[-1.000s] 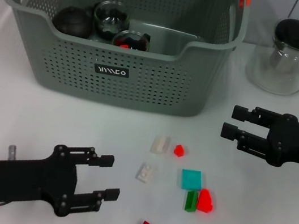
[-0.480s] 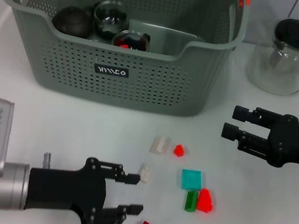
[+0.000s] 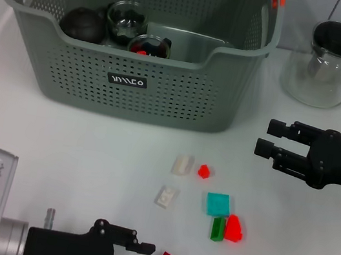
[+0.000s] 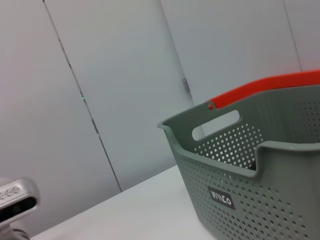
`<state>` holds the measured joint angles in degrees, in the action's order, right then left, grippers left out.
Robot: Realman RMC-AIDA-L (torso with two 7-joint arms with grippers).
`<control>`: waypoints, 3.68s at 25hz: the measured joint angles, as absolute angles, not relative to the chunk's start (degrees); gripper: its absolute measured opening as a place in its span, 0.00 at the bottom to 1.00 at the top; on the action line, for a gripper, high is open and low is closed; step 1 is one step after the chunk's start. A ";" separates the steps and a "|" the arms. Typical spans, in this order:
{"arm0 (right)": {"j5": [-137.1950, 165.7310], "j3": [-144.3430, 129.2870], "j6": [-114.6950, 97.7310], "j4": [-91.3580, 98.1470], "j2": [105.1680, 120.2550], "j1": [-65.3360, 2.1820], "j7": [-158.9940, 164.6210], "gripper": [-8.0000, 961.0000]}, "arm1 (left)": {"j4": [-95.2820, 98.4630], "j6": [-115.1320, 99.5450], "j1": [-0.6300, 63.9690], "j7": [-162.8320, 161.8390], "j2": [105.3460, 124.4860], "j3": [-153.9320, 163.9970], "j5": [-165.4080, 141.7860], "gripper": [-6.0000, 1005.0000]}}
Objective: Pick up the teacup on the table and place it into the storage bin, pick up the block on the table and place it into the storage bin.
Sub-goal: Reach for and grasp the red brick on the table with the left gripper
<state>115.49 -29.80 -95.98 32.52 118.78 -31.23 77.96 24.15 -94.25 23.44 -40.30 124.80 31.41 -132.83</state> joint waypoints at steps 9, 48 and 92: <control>115.49 -29.79 -95.93 32.43 118.81 -31.14 77.95 0.67 | 21.57 -91.73 23.56 -33.91 124.80 31.10 -132.85 0.53; 115.49 -29.79 -96.33 32.43 118.74 -31.03 77.96 0.67 | 19.51 -87.78 23.83 -33.01 124.48 28.02 -132.62 0.53; 115.49 -29.71 -95.80 32.43 118.74 -31.57 78.05 0.67 | 16.78 -83.52 23.64 -32.75 124.56 27.16 -132.61 0.52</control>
